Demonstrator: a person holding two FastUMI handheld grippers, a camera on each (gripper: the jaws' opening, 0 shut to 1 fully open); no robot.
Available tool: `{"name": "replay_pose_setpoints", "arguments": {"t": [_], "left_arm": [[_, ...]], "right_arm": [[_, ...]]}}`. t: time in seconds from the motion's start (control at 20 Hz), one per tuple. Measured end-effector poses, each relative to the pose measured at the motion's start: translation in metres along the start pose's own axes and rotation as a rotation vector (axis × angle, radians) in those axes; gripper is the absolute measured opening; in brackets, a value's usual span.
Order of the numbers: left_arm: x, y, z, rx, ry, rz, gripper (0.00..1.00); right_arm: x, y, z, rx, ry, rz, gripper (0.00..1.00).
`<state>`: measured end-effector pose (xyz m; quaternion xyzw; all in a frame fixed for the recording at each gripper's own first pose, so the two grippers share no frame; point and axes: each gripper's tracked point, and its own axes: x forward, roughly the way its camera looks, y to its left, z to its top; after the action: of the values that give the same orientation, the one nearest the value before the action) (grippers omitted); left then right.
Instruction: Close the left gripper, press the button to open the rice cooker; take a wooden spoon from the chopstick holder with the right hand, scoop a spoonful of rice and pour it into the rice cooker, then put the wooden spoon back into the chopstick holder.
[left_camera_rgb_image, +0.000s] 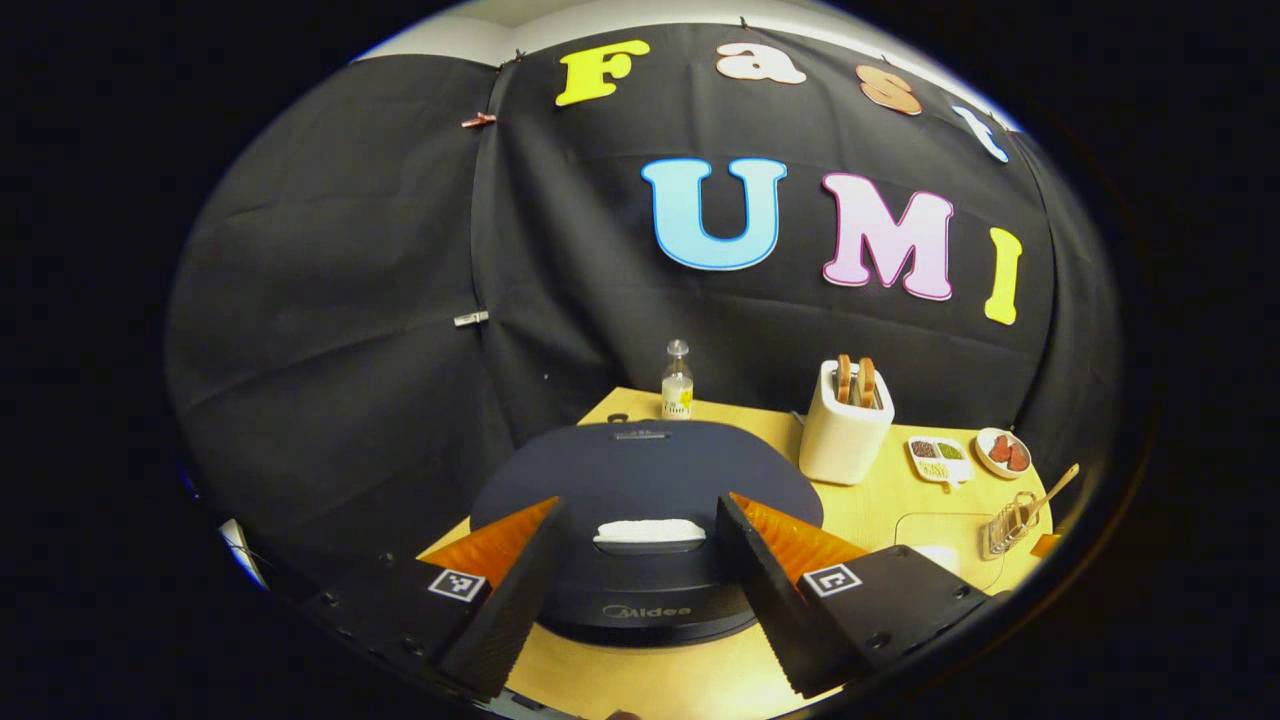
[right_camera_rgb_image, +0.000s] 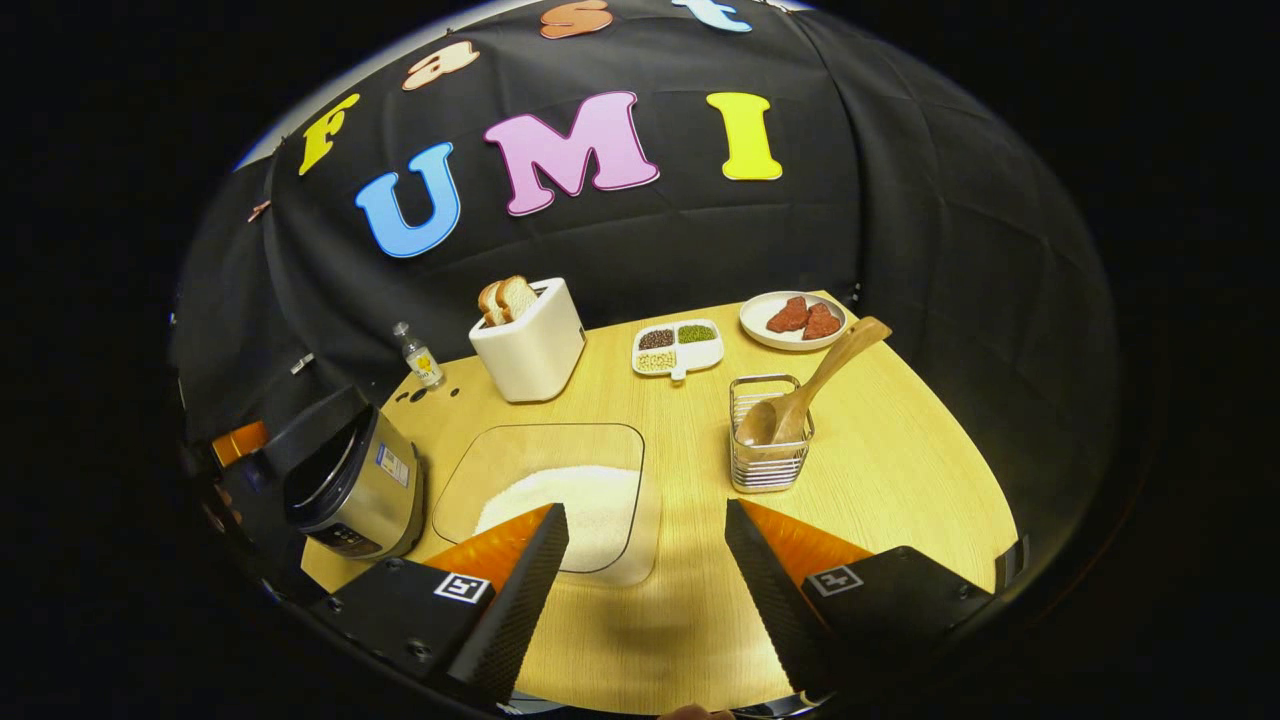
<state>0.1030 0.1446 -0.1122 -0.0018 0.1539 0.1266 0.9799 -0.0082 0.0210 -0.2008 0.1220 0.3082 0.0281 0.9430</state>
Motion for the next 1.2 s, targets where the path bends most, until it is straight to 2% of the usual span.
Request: {"name": "replay_pose_setpoints", "arguments": {"t": [0.3,0.45,0.65,0.95,1.2], "left_arm": [[0.008,-0.002,-0.038,0.013,0.007,-0.006,1.0],[0.008,-0.002,-0.039,0.032,-0.046,-0.01,1.0],[0.011,-0.004,-0.049,0.027,-0.023,-0.017,1.0],[0.011,-0.007,-0.042,0.036,-0.012,-0.058,1.0],[-0.025,-0.025,0.013,-0.004,-0.127,-0.122,0.98]], "right_arm": [[0.001,0.001,-0.005,-0.027,0.01,0.008,0.99],[0.001,0.004,-0.004,-0.038,0.007,0.017,0.99],[0.003,0.007,-0.007,-0.049,0.012,0.022,0.99],[-0.002,0.006,0.006,-0.049,-0.032,0.014,0.99],[-0.023,0.01,0.068,-0.052,-0.196,-0.005,0.99]]}}
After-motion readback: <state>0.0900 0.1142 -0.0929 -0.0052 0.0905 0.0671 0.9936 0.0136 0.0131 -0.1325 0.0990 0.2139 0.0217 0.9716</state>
